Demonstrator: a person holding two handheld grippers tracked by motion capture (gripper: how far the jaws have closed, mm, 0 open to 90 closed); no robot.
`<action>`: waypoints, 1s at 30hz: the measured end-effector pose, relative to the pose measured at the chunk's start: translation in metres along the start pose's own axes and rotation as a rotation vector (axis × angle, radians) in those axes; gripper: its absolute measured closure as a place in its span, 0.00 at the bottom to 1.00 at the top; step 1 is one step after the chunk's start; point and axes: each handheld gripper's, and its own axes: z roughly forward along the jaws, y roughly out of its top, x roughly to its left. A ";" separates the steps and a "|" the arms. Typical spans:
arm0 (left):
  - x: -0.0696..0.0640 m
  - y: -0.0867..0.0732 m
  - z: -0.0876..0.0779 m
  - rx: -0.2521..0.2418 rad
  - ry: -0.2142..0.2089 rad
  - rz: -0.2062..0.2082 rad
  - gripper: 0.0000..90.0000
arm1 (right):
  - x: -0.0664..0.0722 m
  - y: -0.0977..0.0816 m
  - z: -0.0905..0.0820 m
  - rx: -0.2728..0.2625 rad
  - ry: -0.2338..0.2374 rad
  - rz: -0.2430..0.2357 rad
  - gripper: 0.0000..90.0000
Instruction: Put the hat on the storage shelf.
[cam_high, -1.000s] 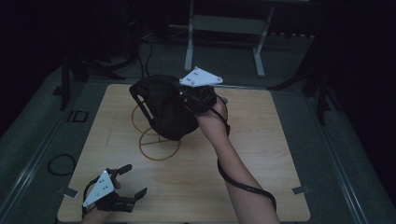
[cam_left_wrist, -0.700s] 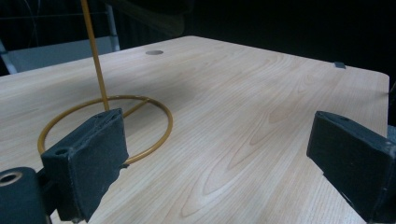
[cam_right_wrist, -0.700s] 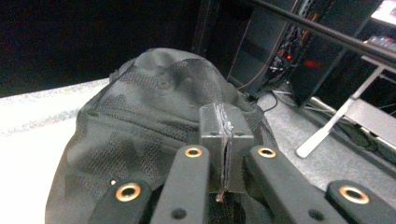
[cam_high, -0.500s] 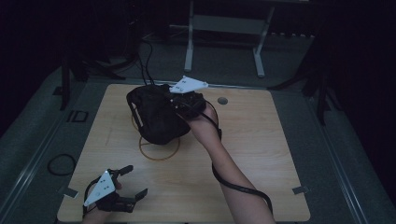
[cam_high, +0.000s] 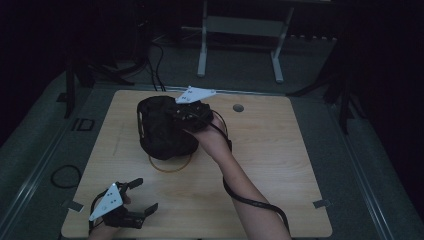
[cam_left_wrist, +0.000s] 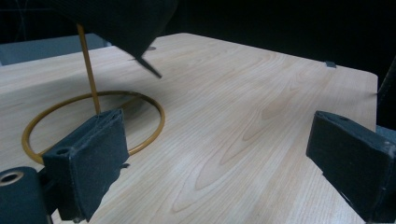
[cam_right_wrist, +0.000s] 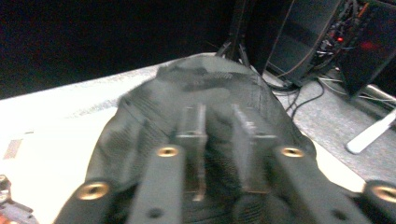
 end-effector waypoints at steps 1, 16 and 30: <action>0.000 0.000 0.000 0.000 -0.001 0.002 0.06 | 0.001 -0.001 0.001 0.003 -0.005 -0.007 0.74; -0.002 0.000 0.002 0.002 -0.004 0.008 0.06 | -0.009 -0.004 -0.003 0.014 0.012 0.027 0.53; -0.002 -0.001 0.002 0.003 0.002 0.000 0.06 | -0.012 -0.009 -0.016 0.007 0.047 0.028 0.26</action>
